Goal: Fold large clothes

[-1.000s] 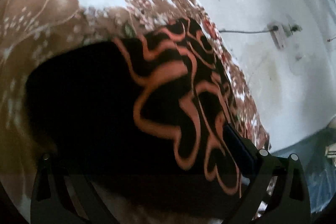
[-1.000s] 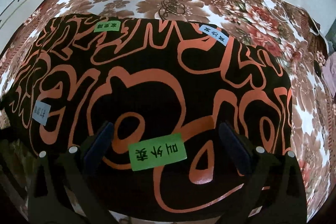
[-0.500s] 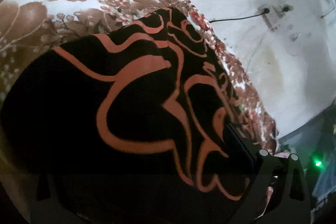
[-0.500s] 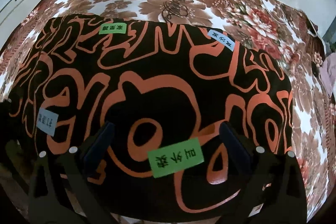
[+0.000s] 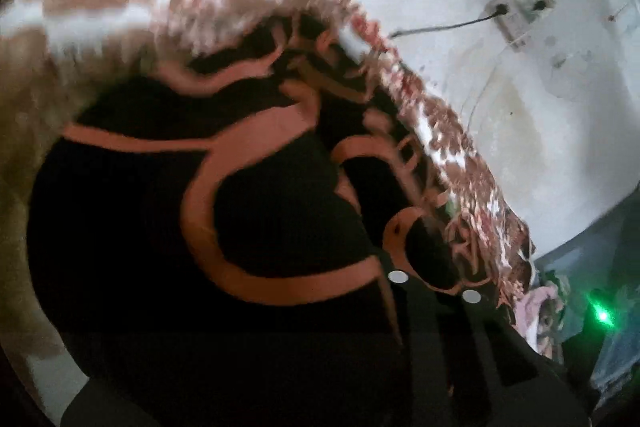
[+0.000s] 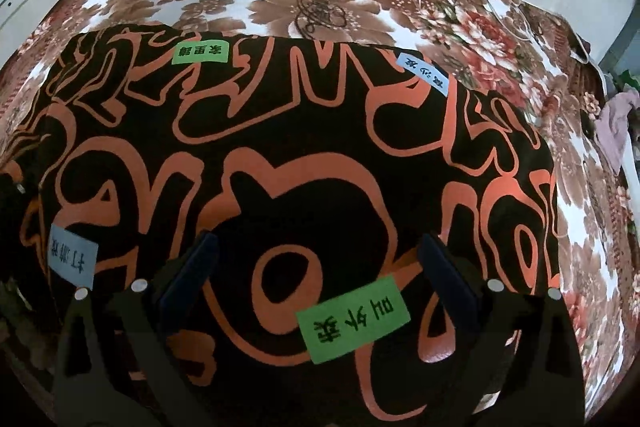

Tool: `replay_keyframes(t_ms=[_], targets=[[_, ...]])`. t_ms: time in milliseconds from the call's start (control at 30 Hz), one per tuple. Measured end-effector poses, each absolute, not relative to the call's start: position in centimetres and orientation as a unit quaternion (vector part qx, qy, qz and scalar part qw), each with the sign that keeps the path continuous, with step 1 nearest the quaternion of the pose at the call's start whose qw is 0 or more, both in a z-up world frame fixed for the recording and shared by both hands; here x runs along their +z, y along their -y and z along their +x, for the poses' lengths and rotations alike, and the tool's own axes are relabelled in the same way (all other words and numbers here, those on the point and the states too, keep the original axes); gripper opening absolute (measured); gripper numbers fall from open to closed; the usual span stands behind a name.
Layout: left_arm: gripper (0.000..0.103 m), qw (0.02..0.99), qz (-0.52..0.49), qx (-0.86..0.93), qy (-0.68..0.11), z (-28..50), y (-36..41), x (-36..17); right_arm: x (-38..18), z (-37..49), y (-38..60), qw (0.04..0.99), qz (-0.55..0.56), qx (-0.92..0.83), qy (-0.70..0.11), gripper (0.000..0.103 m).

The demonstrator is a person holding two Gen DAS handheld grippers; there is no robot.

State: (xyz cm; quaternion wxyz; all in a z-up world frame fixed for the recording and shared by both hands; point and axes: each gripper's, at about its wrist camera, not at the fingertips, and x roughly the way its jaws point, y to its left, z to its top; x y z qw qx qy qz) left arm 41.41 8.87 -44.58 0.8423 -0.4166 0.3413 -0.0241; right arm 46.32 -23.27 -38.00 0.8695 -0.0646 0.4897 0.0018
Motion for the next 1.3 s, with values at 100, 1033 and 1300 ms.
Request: replay_keyframes(t_ms=[100, 1033, 1300], targets=[[0.017, 0.821, -0.449, -0.039, -0.35, 41.6, -9.7, -45.6, -38.7, 46.6, 22.8, 0.865, -0.075, -0.005, -0.496, 0.098], [0.015, 0.92, -0.235, -0.073, -0.306, 42.6, 3.3, -25.9, -40.6, 46.8, 25.8, 0.858, -0.045, 0.066, -0.507, 0.099], [0.015, 0.949, -0.034, -0.103, -0.297, 42.9, 16.8, -20.8, -39.9, 46.8, 29.2, 0.846, 0.018, 0.147, -0.512, 0.098]])
